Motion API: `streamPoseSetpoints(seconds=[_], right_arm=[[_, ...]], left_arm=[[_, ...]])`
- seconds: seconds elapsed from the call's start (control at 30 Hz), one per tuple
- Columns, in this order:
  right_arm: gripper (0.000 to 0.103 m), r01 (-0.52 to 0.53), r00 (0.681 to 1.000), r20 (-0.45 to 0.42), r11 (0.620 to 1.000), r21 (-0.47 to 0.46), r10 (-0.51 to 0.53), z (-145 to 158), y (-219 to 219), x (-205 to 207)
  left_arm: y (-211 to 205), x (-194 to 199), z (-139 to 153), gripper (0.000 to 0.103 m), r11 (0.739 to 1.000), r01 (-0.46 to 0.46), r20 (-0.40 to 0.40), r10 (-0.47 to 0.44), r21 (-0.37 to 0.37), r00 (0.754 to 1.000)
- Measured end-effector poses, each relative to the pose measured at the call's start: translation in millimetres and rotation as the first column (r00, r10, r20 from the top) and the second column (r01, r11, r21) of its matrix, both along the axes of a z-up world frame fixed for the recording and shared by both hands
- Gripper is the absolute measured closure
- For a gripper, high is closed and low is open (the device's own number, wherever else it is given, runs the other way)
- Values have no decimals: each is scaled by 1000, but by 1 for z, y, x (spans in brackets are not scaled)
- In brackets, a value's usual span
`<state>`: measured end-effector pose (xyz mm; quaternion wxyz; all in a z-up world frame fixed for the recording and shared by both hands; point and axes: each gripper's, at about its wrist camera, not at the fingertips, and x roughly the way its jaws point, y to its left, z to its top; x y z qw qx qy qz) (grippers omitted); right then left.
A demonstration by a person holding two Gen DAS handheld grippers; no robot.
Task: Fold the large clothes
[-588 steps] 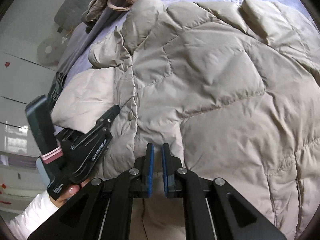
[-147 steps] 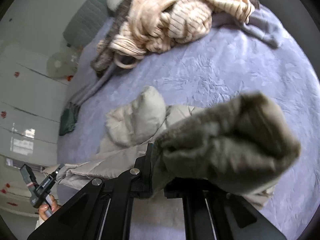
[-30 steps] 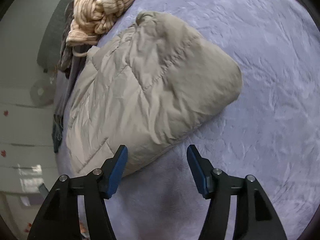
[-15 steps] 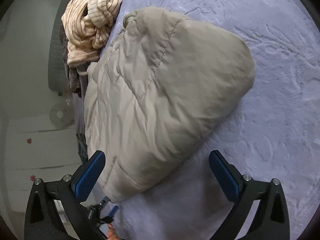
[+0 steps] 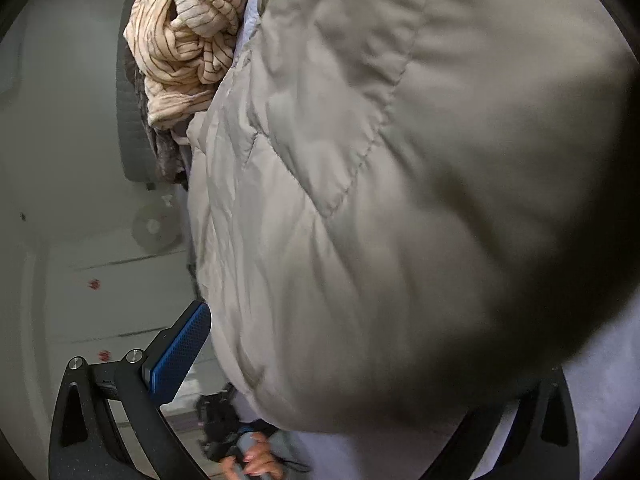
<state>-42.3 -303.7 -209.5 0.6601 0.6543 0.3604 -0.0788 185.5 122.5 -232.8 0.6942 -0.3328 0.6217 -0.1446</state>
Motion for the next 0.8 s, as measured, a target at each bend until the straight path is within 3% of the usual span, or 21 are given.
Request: streamPoseSetpoints(seconds=[0.13,0.2,0.27,0.3,0.37,0.4,0.43,0.53,0.6,0.8], right_arm=[[0,-1,1000,-6,1000,2,1,-8,-1,11],[0,-12,1000,-15,1000,-6,12,-8,-1,14],[0,-9,1000,-14,1000,4,9,-6,-2,13],[3,0,1000,-17,1000,10,0,-5,-3,12],[26,17,999,-48,1000,11,-16,-4,-5,9],[45,19,998,-61,1000,13,-19,-4,-5,8],[56,22,998,-60,1000,22,-21,-4,-5,9],[72,25,999,-34,1000,2,-25,5,-3,7],[77,20,1000,-10,1000,-18,-20,15,-1,5],[79,9,1000,28,997,-73,-7,43,17,-16]], left_arm=[[-7,5,-2,0,998,-59,4,59,0,998],[-8,6,4,10,996,-93,32,93,-4,995],[-9,8,9,43,997,-83,60,83,3,995],[-9,8,12,53,998,-70,74,69,2,995],[-4,8,19,73,999,-48,101,46,10,994],[-2,7,24,76,999,-32,120,29,21,992],[-2,6,30,79,999,-10,141,4,42,990],[-11,2,52,83,988,68,229,-98,136,968],[-13,-2,68,84,978,110,282,-157,175,947],[1,-16,100,85,961,198,359,-257,194,897]])
